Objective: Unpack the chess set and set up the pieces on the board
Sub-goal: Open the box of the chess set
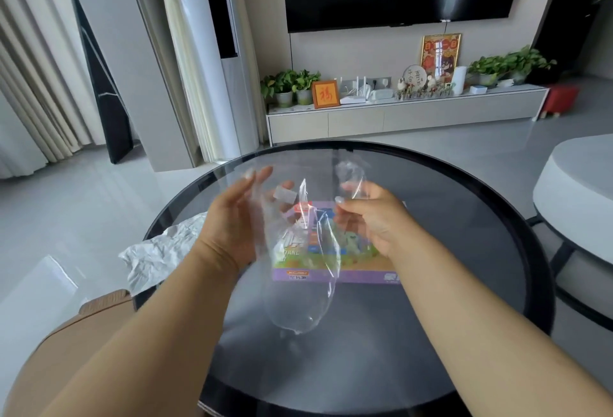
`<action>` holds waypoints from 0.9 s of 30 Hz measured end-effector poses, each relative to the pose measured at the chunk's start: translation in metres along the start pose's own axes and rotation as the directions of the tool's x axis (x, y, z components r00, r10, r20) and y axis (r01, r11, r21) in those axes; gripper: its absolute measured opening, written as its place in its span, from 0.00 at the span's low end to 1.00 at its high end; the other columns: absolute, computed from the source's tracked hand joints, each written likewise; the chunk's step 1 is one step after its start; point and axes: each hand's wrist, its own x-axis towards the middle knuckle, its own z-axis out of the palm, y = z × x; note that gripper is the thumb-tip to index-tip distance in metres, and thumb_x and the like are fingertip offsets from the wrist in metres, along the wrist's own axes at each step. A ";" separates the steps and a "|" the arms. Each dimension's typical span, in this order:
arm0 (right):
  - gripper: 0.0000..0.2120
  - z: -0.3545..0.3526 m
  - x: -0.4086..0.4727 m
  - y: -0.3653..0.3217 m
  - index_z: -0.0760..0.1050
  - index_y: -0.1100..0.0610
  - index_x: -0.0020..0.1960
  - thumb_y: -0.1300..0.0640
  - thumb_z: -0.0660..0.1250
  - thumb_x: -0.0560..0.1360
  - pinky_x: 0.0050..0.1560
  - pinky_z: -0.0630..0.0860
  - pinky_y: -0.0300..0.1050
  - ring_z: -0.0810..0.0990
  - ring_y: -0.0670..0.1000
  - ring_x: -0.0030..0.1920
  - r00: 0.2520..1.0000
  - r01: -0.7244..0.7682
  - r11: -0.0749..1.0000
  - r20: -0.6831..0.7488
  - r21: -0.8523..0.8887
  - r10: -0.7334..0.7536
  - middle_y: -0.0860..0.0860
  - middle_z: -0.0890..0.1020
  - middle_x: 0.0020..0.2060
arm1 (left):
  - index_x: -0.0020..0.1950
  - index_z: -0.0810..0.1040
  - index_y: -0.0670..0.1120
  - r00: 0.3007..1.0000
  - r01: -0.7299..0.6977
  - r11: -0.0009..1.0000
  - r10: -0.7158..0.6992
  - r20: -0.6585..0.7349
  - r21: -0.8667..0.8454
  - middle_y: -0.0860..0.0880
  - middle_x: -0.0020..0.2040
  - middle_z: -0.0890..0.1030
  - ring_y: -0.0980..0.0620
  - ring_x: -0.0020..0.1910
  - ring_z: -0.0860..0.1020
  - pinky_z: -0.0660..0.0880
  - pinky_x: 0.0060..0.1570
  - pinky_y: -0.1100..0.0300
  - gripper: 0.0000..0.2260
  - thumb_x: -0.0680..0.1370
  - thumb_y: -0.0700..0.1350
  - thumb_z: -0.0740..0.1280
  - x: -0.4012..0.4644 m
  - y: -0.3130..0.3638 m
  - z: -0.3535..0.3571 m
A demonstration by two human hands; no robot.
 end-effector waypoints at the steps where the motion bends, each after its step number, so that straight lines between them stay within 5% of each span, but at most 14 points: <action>1: 0.13 0.006 0.001 -0.001 0.73 0.58 0.57 0.68 0.67 0.74 0.32 0.77 0.40 0.79 0.46 0.26 0.999 0.033 0.998 0.004 -0.045 -0.033 0.52 0.82 0.29 | 0.64 0.72 0.46 0.999 0.011 0.996 -0.006 -0.050 0.088 0.41 0.58 0.80 0.39 0.56 0.77 0.72 0.61 0.43 0.29 0.66 0.54 0.73 -0.005 0.011 -0.007; 3: 0.15 0.022 0.003 -0.002 0.71 0.58 0.59 0.68 0.67 0.74 0.28 0.75 0.39 0.78 0.46 0.25 0.997 0.061 0.992 0.054 -0.112 -0.055 0.54 0.81 0.33 | 0.66 0.72 0.46 0.984 0.001 0.958 0.050 -0.171 0.285 0.42 0.58 0.81 0.42 0.56 0.79 0.76 0.56 0.49 0.24 0.73 0.52 0.70 -0.012 0.028 -0.022; 5: 0.15 0.043 0.005 0.001 0.70 0.58 0.60 0.68 0.66 0.75 0.27 0.73 0.40 0.78 0.48 0.26 0.992 0.059 0.986 0.116 -0.153 -0.041 0.56 0.80 0.36 | 0.66 0.72 0.46 0.945 -0.064 0.913 0.186 -0.270 0.403 0.42 0.55 0.82 0.44 0.50 0.82 0.80 0.48 0.55 0.17 0.77 0.38 0.66 -0.015 0.040 -0.038; 9: 0.25 0.087 0.015 0.014 0.62 0.56 0.69 0.63 0.68 0.75 0.37 0.78 0.44 0.81 0.53 0.36 0.983 0.020 0.978 0.183 -0.207 0.019 0.57 0.82 0.42 | 0.69 0.67 0.47 0.834 -0.198 0.925 0.333 -0.440 0.325 0.41 0.52 0.80 0.48 0.44 0.83 0.81 0.41 0.57 0.26 0.75 0.26 0.61 -0.027 0.064 -0.069; 17: 0.30 0.163 0.033 0.051 0.57 0.51 0.74 0.65 0.63 0.76 0.39 0.77 0.45 0.81 0.53 0.40 0.989 0.033 0.954 0.149 -0.299 0.013 0.56 0.81 0.50 | 0.76 0.57 0.45 0.691 -0.208 0.933 0.354 -0.631 0.295 0.38 0.61 0.75 0.46 0.54 0.80 0.77 0.57 0.52 0.32 0.75 0.25 0.61 -0.047 0.091 -0.130; 20: 0.30 0.178 0.040 0.065 0.55 0.48 0.74 0.60 0.60 0.75 0.48 0.76 0.48 0.77 0.57 0.55 0.992 0.104 0.770 0.122 -0.630 -0.034 0.55 0.75 0.61 | 0.75 0.57 0.42 0.611 -0.083 0.906 0.375 -0.698 0.414 0.40 0.56 0.76 0.49 0.52 0.79 0.75 0.58 0.55 0.33 0.74 0.28 0.65 -0.047 0.084 -0.157; 23: 0.30 0.184 0.042 0.081 0.53 0.47 0.75 0.55 0.59 0.76 0.63 0.69 0.54 0.66 0.59 0.66 0.985 0.159 0.494 0.169 -0.855 -0.023 0.56 0.67 0.67 | 0.76 0.56 0.44 0.481 0.254 0.732 0.472 -0.739 0.632 0.41 0.66 0.71 0.44 0.61 0.73 0.69 0.60 0.53 0.33 0.75 0.37 0.69 -0.049 0.070 -0.178; 25: 0.28 0.187 0.042 0.092 0.54 0.47 0.75 0.50 0.57 0.77 0.68 0.63 0.54 0.61 0.59 0.69 0.977 0.190 0.358 0.213 -0.914 0.024 0.56 0.64 0.69 | 0.77 0.53 0.44 0.500 0.362 0.693 0.420 -0.757 0.624 0.41 0.72 0.64 0.40 0.66 0.68 0.69 0.59 0.51 0.36 0.75 0.42 0.70 -0.050 0.061 -0.189; 27: 0.27 0.191 0.043 0.102 0.54 0.49 0.75 0.45 0.54 0.78 0.70 0.58 0.55 0.57 0.57 0.72 0.965 0.218 0.236 0.246 -0.947 0.094 0.55 0.61 0.72 | 0.77 0.51 0.44 0.539 0.389 0.718 0.330 -0.775 0.577 0.40 0.72 0.64 0.40 0.58 0.73 0.74 0.47 0.53 0.37 0.75 0.43 0.70 -0.050 0.055 -0.200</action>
